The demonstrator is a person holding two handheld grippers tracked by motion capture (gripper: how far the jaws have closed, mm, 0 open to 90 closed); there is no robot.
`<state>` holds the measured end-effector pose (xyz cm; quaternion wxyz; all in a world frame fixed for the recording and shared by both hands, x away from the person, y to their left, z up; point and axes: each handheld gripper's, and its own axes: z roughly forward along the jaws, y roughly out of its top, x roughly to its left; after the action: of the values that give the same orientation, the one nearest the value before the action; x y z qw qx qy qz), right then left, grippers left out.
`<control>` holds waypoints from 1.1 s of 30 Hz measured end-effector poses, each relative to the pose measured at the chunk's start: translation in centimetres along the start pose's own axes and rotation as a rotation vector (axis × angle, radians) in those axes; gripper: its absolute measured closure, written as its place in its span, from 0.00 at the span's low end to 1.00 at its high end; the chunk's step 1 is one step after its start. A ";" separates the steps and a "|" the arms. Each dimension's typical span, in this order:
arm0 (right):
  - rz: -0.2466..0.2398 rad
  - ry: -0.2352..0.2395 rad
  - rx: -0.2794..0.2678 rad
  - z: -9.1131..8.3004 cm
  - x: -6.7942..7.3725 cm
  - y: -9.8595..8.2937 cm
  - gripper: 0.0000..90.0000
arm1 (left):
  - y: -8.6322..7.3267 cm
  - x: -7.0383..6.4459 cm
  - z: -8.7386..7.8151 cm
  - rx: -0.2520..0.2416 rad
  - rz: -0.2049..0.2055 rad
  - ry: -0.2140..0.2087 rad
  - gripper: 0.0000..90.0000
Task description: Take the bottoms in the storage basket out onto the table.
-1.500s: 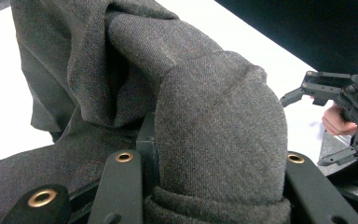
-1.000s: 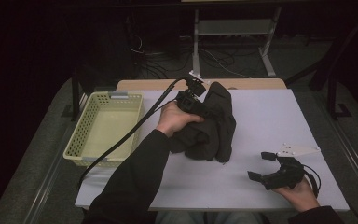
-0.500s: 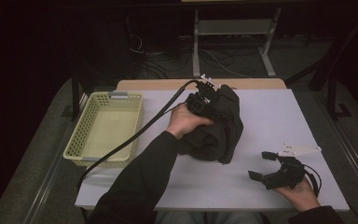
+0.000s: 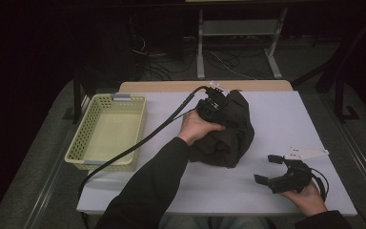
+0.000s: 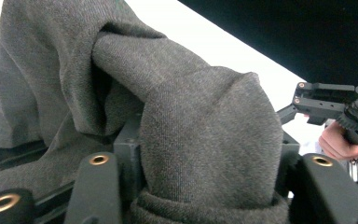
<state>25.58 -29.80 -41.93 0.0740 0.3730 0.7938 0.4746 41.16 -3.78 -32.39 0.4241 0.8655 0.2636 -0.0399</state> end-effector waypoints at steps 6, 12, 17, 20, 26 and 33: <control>0.000 -0.002 0.002 0.0 0.0 0.0 0.00 | 0.0 -0.4 1.1 0.001 0.021 0.011 0.38; -0.003 -0.003 -0.006 0.0 0.0 0.0 0.00 | -0.1 -1.3 2.4 -0.007 0.057 0.013 0.34; -0.005 -0.003 -0.005 -0.1 0.0 0.0 0.00 | -0.6 -1.3 3.3 -0.008 0.039 -0.015 0.31; -0.002 -0.002 -0.004 -0.1 0.0 0.0 0.00 | -0.6 -1.4 3.4 -0.019 0.038 -0.036 0.27; 0.000 -0.003 -0.006 -0.2 0.0 0.0 0.00 | -0.4 -1.7 2.5 -0.013 0.083 -0.021 0.17; -0.001 -0.007 -0.005 -0.2 0.0 0.0 0.00 | -0.2 -2.6 1.0 -0.027 0.109 0.012 0.02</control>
<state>25.50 -29.89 -41.83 0.0777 0.3743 0.7926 0.4751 39.02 -5.53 -32.47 0.4354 0.8731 0.2190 -0.0078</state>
